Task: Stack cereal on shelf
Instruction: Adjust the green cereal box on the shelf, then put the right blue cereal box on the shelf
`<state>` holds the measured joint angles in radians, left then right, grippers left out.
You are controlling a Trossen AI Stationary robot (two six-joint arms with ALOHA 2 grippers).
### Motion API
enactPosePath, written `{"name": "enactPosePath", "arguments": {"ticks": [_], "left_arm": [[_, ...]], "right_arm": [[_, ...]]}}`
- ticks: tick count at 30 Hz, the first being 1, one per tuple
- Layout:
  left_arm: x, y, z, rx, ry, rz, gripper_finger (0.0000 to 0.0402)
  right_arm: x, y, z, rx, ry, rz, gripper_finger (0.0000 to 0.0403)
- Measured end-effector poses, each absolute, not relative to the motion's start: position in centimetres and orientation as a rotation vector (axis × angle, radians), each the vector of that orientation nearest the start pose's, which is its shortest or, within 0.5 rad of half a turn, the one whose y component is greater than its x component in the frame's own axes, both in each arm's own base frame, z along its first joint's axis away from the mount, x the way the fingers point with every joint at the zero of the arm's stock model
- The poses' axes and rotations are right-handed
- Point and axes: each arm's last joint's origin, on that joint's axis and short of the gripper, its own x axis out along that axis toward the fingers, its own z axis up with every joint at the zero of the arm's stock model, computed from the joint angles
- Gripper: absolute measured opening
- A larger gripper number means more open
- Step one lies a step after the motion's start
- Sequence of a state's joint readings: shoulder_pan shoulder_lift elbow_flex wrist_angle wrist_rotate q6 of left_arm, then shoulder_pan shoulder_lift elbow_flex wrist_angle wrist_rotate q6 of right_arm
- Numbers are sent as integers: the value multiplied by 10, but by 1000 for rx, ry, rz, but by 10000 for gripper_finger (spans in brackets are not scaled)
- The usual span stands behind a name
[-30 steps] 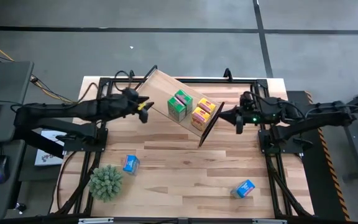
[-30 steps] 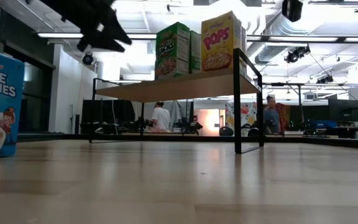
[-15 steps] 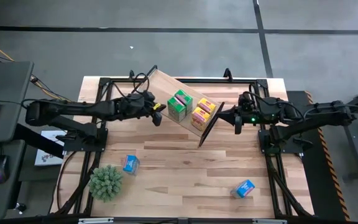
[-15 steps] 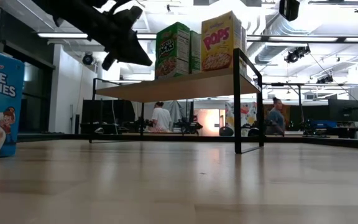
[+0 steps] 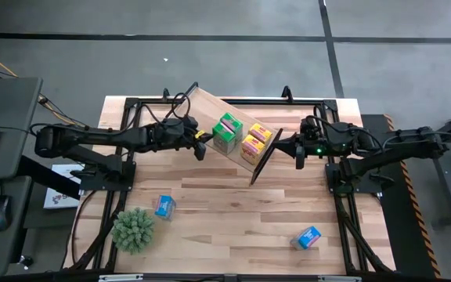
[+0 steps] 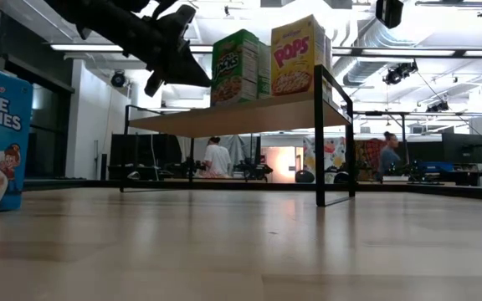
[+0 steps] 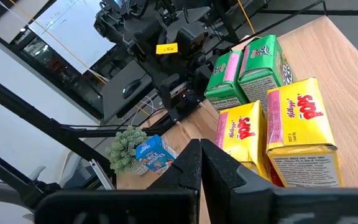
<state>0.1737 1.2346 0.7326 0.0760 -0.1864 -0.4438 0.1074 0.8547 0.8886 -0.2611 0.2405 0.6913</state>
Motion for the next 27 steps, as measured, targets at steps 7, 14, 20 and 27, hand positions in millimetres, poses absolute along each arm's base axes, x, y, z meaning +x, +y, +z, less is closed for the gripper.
{"name": "enactPosePath", "arguments": {"ticks": [7,14,20,27], "left_arm": [[249,53,254,-407,352,485,0],[200,53,291,-403,265,523,0],[161,32,325,-425,64,451,0],[145,14,338,-430,-41,406,0]], "right_arm": [[182,13,350,650,167,-198,0],[169,12,374,699,-32,-95,0],[180,21,407,737,-370,151,0],[209,33,414,662,-447,274,38]]}}
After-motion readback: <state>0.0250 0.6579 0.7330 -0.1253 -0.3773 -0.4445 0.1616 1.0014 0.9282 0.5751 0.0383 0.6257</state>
